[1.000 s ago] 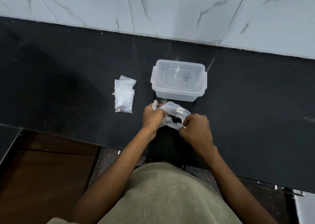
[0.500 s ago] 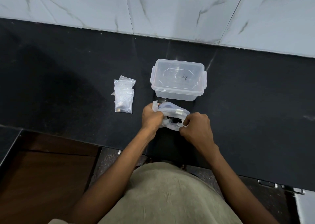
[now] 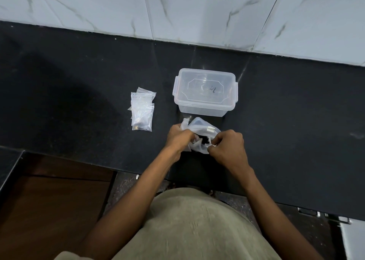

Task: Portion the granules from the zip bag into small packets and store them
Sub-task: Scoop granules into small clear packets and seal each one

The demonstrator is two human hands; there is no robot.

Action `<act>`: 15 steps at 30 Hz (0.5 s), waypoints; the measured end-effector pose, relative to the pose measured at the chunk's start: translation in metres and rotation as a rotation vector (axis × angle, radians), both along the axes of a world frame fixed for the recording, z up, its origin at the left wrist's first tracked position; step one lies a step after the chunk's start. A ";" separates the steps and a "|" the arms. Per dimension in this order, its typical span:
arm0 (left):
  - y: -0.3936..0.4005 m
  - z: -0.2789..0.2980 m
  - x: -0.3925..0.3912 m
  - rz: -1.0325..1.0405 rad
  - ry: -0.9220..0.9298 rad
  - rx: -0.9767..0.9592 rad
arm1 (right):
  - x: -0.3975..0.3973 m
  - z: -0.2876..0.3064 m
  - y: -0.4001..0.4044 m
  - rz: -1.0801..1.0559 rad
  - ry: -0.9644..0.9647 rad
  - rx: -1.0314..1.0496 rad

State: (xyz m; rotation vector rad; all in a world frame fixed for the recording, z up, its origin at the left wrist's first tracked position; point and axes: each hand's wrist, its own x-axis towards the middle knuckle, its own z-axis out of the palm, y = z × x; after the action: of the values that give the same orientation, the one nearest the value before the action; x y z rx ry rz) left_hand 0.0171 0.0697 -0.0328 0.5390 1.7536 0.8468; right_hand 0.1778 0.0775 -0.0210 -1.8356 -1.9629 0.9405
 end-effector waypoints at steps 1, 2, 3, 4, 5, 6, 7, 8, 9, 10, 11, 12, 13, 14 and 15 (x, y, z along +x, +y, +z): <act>0.000 0.002 0.000 0.013 -0.037 0.014 | 0.000 0.000 0.000 0.001 -0.003 -0.006; -0.001 0.004 0.000 0.024 -0.057 0.021 | -0.001 -0.001 -0.001 0.002 -0.003 -0.010; -0.002 0.004 0.000 0.038 -0.067 0.024 | -0.001 -0.001 -0.001 0.002 -0.001 -0.012; -0.002 0.002 0.000 0.050 -0.076 0.023 | -0.001 -0.001 -0.001 0.000 0.006 -0.014; -0.002 0.001 0.001 0.059 -0.092 0.018 | -0.001 -0.001 -0.001 -0.001 0.016 -0.018; -0.002 -0.001 0.001 0.061 -0.107 0.010 | -0.001 -0.001 -0.001 -0.001 0.027 -0.022; -0.002 -0.003 0.001 0.056 -0.126 -0.003 | -0.001 0.000 0.000 -0.004 0.041 -0.034; -0.001 -0.004 0.001 0.051 -0.141 -0.018 | 0.000 0.000 0.001 -0.014 0.064 -0.054; -0.001 -0.005 0.000 0.052 -0.149 -0.024 | 0.000 0.000 0.001 -0.034 0.096 -0.078; -0.001 -0.005 -0.001 0.051 -0.146 -0.017 | 0.001 0.000 0.002 -0.063 0.130 -0.100; -0.001 -0.004 -0.001 0.049 -0.137 -0.004 | 0.003 0.000 0.002 -0.095 0.164 -0.120; -0.001 -0.003 -0.001 0.048 -0.125 0.011 | 0.004 0.000 0.003 -0.127 0.194 -0.142; -0.002 -0.002 0.000 0.048 -0.114 0.027 | 0.006 0.000 0.003 -0.155 0.223 -0.167; -0.002 -0.002 0.001 0.049 -0.104 0.049 | 0.008 0.000 0.004 -0.182 0.256 -0.198; -0.002 -0.002 0.002 0.054 -0.093 0.069 | 0.010 -0.001 0.004 -0.211 0.295 -0.237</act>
State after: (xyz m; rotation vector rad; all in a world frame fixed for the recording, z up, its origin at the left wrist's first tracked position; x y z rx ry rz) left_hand 0.0188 0.0675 -0.0349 0.4918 1.6655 0.9588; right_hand 0.1880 0.0816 -0.0224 -1.8527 -1.5059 1.3321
